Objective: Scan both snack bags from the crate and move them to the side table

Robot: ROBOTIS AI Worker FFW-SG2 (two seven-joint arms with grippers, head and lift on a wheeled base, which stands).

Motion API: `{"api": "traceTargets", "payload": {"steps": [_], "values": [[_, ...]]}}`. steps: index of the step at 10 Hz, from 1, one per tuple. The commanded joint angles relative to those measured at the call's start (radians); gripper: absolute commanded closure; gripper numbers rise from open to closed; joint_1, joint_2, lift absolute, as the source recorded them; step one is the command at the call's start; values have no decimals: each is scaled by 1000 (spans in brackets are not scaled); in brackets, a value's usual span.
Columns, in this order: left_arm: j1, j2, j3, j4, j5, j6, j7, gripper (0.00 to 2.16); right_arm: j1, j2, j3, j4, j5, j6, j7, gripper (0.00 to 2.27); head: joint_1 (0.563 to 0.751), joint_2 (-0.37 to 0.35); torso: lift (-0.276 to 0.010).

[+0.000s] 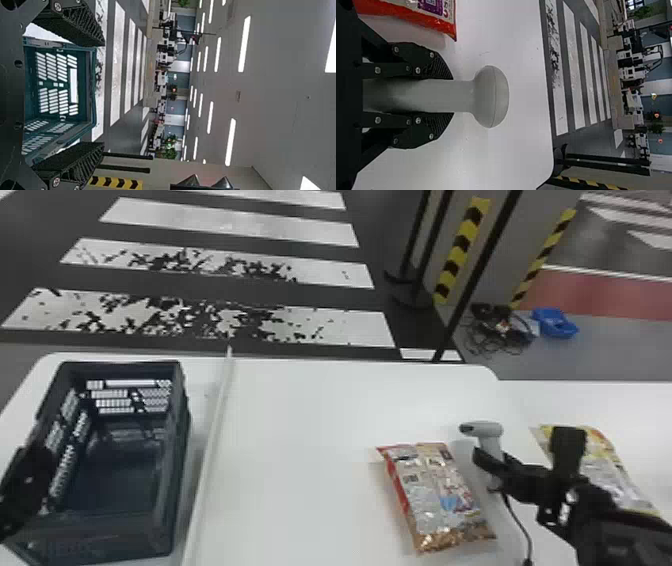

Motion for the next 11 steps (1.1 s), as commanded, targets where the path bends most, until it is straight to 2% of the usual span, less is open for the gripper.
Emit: {"api": "traceTargets", "payload": {"steps": [1,2,3,4,6,8,9,11], "values": [[-3,0,-4,0,0,-2,1,113,12,5,11,23,10,-52,-1,2219,695,-211,-95],[-6,2,-4,0,-1,1,1,113,12,8,11,32,14,-70,-9,1875,695,-211,-95],[-6,2,-6,0,0,1,1,113,12,8,15,30,14,-70,-6,647,695,-212,-95],[-6,0,-6,0,-1,1,1,113,13,8,14,18,1,-70,-3,-2,695,-212,-95],[-5,0,-6,-2,-1,1,1,113,113,17,-40,-167,-46,-55,-10,19,695,-208,-95],[-8,0,-13,-3,-1,1,1,113,290,71,-98,-497,-75,37,-14,33,695,-196,-95],[-12,0,-19,-2,-1,1,1,113,354,98,-104,-600,-83,46,-14,39,695,-173,-95],[-17,0,-26,8,-1,-2,-2,113,414,154,-83,-660,-77,43,-4,46,695,-134,-95]]}}
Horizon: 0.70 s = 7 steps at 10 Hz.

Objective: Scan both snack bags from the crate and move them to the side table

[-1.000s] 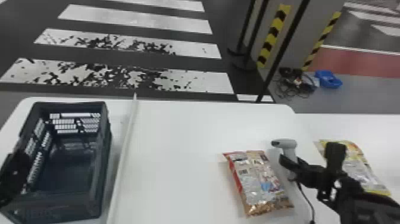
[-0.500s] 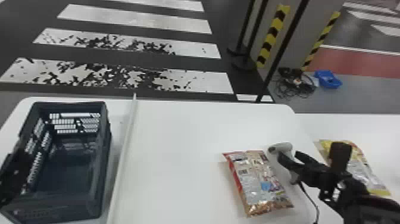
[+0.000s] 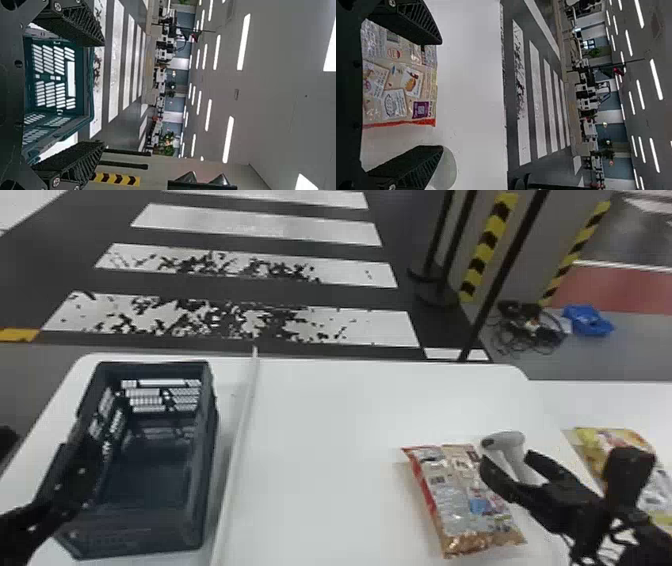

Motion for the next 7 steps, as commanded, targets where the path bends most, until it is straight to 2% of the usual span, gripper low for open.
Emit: {"api": "traceTargets", "payload": {"steps": [1,4,7], "values": [[-4,2,-1,6,1,-4,-4,113,25,37,33,-11,11,-3,3,53,695,-113,-95],[-6,2,-1,21,9,-34,-8,113,-15,47,90,83,74,-34,14,60,695,-50,-95],[-10,3,0,32,9,-40,-10,113,-84,29,116,235,143,-86,49,97,695,-42,-95]]}}
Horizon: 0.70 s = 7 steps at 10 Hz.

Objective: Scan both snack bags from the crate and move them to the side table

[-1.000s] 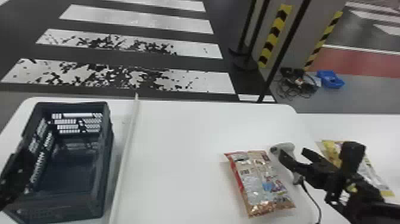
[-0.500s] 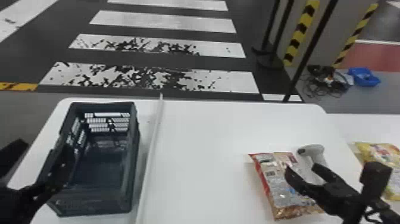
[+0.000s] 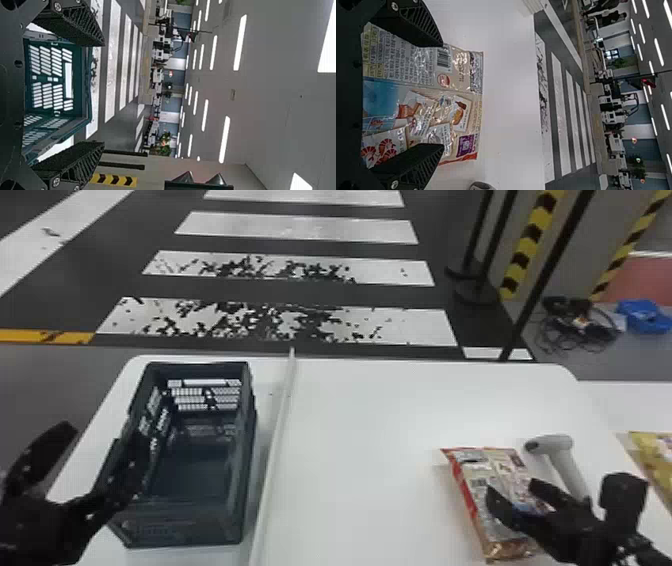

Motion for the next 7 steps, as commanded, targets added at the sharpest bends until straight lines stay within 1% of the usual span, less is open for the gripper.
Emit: {"api": "traceTargets", "payload": {"steps": [1,2,3,4,5,7], "values": [[-6,0,1,1,0,-1,0,113,-20,-5,24,52,63,-10,6,299,695,-45,-95],[-12,-1,-1,1,0,2,0,113,-33,-5,32,77,71,2,6,677,695,-46,-95],[-18,-1,-2,3,0,2,0,113,-40,-5,32,78,69,48,5,1413,695,-44,-95],[-22,-1,-2,7,0,2,0,113,-41,-5,34,77,63,42,5,2159,695,-44,-95],[-27,-1,-2,16,2,5,2,113,-27,-5,28,61,42,8,5,2243,695,-43,-95],[-29,-1,-1,32,6,-4,0,113,14,-5,4,-21,20,-13,-6,2243,695,-39,-95]]}}
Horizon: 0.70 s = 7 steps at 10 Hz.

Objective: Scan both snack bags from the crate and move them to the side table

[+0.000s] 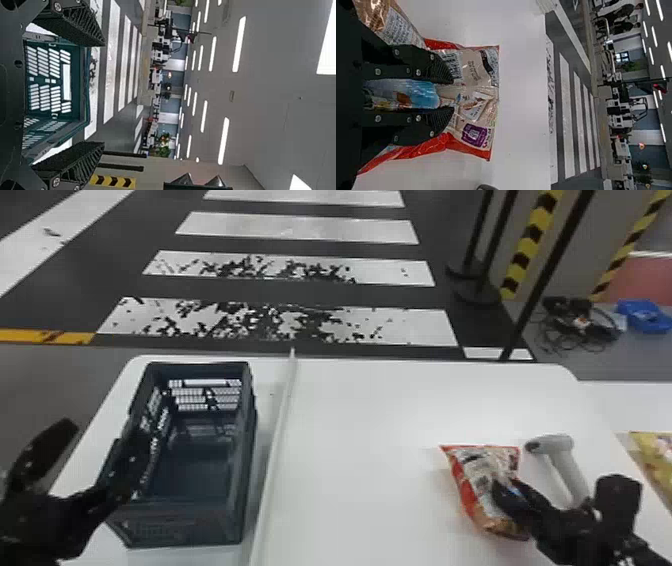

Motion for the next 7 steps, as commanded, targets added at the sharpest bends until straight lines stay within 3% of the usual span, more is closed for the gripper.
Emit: {"api": "traceTargets", "payload": {"steps": [1,4,5,7], "values": [[0,0,0,12,7,-22,0,113,31,0,-28,-77,-23,12,-4,2243,695,-38,-95],[-7,3,0,29,10,-31,-3,113,109,-28,-133,-295,-101,94,-7,2243,695,-44,-95],[-11,5,-1,35,10,-31,-5,113,100,-72,-179,-318,-117,110,-29,2243,695,-55,-95],[-19,2,-18,57,10,-55,-6,113,-46,-200,-215,-154,-45,143,-75,2240,695,-129,-95]]}}
